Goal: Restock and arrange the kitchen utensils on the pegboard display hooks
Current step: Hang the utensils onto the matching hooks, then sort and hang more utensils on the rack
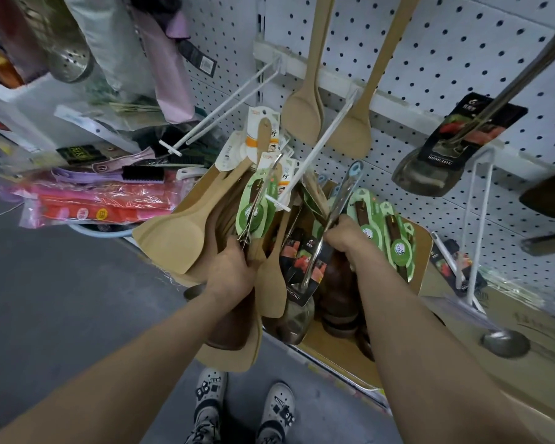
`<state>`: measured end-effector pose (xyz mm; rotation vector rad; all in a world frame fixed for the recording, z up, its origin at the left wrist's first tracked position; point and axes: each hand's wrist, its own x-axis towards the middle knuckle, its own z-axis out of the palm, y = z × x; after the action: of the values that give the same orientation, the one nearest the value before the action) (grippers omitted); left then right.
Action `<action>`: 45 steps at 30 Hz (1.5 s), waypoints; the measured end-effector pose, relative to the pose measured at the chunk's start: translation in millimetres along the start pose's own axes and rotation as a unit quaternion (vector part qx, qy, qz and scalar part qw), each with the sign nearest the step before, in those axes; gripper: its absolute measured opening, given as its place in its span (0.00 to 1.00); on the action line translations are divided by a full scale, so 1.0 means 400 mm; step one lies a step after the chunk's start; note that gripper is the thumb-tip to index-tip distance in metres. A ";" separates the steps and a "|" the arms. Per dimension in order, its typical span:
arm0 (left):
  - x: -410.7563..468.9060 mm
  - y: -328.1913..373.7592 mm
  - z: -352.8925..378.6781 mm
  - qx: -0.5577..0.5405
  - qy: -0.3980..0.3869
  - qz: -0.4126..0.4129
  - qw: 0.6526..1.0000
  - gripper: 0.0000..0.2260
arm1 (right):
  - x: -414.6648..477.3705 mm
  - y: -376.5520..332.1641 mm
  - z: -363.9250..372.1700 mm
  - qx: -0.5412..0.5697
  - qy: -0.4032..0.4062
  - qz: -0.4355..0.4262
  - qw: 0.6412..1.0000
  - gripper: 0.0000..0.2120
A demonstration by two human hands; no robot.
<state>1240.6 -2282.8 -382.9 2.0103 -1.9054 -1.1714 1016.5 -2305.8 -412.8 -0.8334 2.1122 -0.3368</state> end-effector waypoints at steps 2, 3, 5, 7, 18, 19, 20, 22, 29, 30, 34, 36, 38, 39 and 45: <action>0.000 0.001 0.005 -0.001 -0.004 -0.005 1.000 0.18 | 0.007 -0.010 0.008 -0.028 0.035 -0.013 0.999 0.18; -0.001 0.001 0.009 -0.005 -0.008 -0.008 1.000 0.18 | 0.007 -0.013 0.010 -0.036 0.046 -0.022 0.998 0.19; -0.001 0.003 0.016 -0.013 -0.011 -0.011 1.000 0.18 | 0.004 -0.013 0.013 -0.065 0.071 -0.041 0.994 0.21; -0.001 0.004 0.022 -0.016 -0.012 -0.011 1.000 0.18 | 0.001 -0.008 0.013 -0.121 0.111 -0.041 0.986 0.20; -0.008 0.013 0.040 -0.065 -0.006 -0.013 0.998 0.17 | -0.039 0.012 -0.001 -0.010 0.163 -0.050 0.985 0.20; -0.008 0.015 0.039 -0.072 -0.007 -0.014 0.997 0.18 | -0.046 0.015 0.001 0.022 0.127 -0.042 0.991 0.22; -0.008 0.018 0.036 -0.082 -0.012 -0.018 0.996 0.19 | -0.051 0.018 0.004 0.040 0.093 -0.032 0.994 0.24; -0.008 0.023 0.027 -0.104 -0.026 -0.032 0.994 0.20 | -0.070 0.018 0.005 0.090 0.030 -0.017 0.995 0.21; -0.042 0.048 -0.017 -0.206 -0.029 -0.031 0.978 0.13 | -0.152 -0.008 0.052 0.296 -0.231 0.034 0.926 0.15; -0.050 0.052 -0.024 -0.210 -0.038 -0.019 0.977 0.13 | -0.158 -0.015 0.063 0.302 -0.248 0.039 0.920 0.15; -0.063 0.052 -0.049 -0.141 -0.070 -0.001 0.988 0.13 | -0.183 -0.046 0.100 0.342 -0.259 0.074 0.900 0.11; -0.059 0.046 -0.061 -0.137 -0.071 -0.022 0.988 0.15 | -0.189 -0.056 0.112 0.359 -0.258 0.087 0.893 0.10; -0.051 0.041 -0.075 -0.129 -0.067 -0.032 0.989 0.16 | -0.192 -0.066 0.121 0.377 -0.256 0.103 0.884 0.06; -0.049 0.037 -0.082 -0.123 -0.064 -0.030 0.990 0.16 | -0.194 -0.074 0.126 0.385 -0.257 0.109 0.880 0.05; -0.016 0.002 -0.171 -0.156 0.015 -0.050 0.986 0.16 | -0.193 -0.093 0.134 0.440 -0.194 0.121 0.868 0.05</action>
<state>1281.8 -2304.6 -332.7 1.9554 -1.5113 -1.3584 1109.1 -2279.7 -381.7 -0.0705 1.4136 -0.8332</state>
